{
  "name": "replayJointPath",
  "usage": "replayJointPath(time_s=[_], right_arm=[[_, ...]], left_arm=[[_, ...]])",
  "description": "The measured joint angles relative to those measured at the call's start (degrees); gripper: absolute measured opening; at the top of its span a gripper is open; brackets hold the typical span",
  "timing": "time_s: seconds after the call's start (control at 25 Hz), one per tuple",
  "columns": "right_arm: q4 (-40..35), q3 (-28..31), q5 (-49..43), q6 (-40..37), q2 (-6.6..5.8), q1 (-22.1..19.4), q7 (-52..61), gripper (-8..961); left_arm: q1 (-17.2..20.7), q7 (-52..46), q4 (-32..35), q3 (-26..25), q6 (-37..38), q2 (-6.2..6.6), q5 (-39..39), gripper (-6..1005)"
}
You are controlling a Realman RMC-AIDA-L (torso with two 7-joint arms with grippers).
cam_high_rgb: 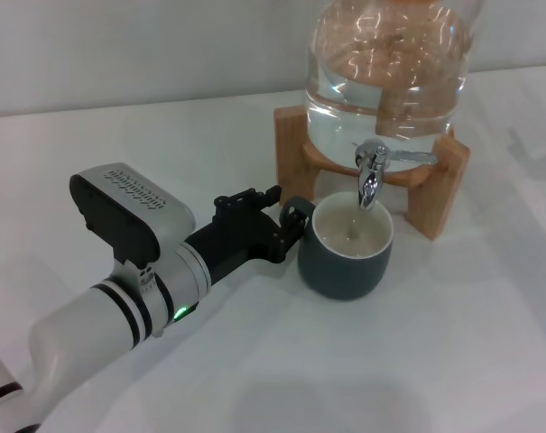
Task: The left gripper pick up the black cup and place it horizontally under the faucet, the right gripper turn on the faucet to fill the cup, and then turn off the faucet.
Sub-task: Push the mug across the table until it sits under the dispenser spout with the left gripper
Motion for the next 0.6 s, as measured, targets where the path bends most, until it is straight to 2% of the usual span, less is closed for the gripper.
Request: replayJointPath(time_s=[0.6], right_arm=[[0.1, -0.3, 0.0, 0.3, 0.0, -0.1, 0.0, 838]], left_arm=[[-1.0, -1.6, 0.4, 1.0, -0.2, 0.0, 0.4, 515]])
